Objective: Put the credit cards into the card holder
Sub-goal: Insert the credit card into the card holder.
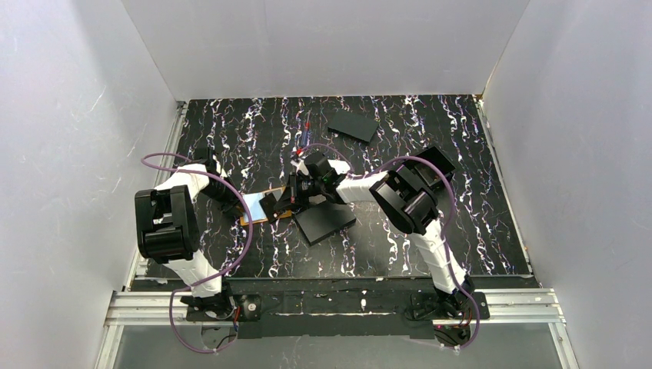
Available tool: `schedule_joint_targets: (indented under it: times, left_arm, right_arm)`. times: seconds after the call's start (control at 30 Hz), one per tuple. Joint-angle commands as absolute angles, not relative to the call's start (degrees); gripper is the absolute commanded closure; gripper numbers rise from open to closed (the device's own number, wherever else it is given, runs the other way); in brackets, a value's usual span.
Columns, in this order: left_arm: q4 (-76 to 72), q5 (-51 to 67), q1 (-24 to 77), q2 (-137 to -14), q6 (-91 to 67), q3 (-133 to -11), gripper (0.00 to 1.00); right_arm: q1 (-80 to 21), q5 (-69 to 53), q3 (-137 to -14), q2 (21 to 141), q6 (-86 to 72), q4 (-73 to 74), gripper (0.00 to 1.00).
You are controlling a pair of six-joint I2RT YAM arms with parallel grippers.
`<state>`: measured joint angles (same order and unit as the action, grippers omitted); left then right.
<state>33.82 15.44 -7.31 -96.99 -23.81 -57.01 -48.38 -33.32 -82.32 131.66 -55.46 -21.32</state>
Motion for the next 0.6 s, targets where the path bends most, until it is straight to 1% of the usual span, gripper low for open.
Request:
schedule_joint_targets:
  times: [0.0, 0.57]
  left_arm:
    - [34.4, 15.6, -7.3, -97.2, -23.3, -55.8, 0.76]
    - [34.1, 16.8, -6.9, -96.9, -23.3, -55.1, 0.77]
  right_arm:
    - [-48.5, -33.7, -85.0, 134.2, -56.1, -22.4, 0.99]
    - [-48.6, -29.7, -87.4, 137.7, -57.9, -27.0, 0.99]
